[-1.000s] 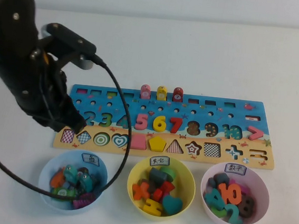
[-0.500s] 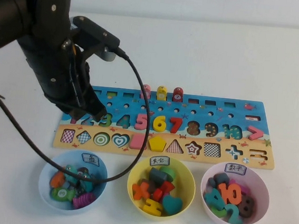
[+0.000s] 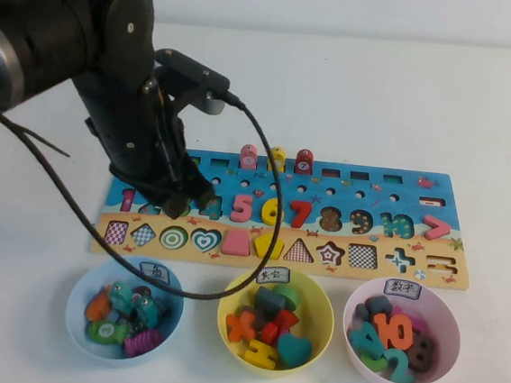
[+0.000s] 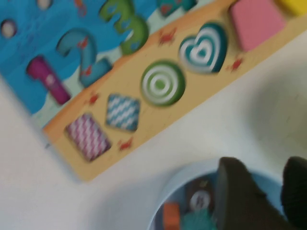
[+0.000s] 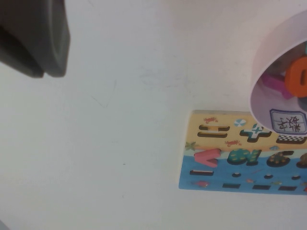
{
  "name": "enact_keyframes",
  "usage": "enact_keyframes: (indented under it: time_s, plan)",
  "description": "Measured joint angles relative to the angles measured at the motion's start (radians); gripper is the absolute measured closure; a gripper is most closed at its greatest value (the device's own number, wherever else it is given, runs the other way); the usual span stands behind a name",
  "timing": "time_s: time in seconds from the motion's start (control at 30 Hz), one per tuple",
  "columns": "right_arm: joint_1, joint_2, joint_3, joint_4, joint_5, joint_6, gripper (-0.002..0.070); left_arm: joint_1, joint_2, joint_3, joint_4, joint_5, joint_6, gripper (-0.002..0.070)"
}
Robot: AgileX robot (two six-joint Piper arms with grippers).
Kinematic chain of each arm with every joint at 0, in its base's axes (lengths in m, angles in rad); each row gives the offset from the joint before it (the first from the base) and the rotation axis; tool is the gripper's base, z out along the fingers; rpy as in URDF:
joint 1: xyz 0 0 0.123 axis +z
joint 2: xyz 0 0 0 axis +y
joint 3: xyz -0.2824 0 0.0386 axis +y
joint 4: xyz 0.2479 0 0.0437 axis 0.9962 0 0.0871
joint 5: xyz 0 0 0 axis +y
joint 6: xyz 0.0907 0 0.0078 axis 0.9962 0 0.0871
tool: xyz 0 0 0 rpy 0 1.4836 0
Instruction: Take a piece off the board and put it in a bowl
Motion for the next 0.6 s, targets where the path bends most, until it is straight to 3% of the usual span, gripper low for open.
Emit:
enact_keyframes:
  time_s: [0.1, 0.17, 0.6]
  plan:
    - [0.000, 0.000, 0.000, 0.000, 0.000, 0.000, 0.0694, 0.000, 0.021, 0.000, -0.066, -0.071, 0.000, 0.0400]
    - [0.000, 0.000, 0.000, 0.000, 0.000, 0.000, 0.0694, 0.000, 0.037, -0.002, -0.107, -0.109, 0.007, 0.0368]
    - [0.000, 0.000, 0.000, 0.000, 0.000, 0.000, 0.0694, -0.099, 0.269, -0.217, -0.094, -0.015, 0.061, 0.0347]
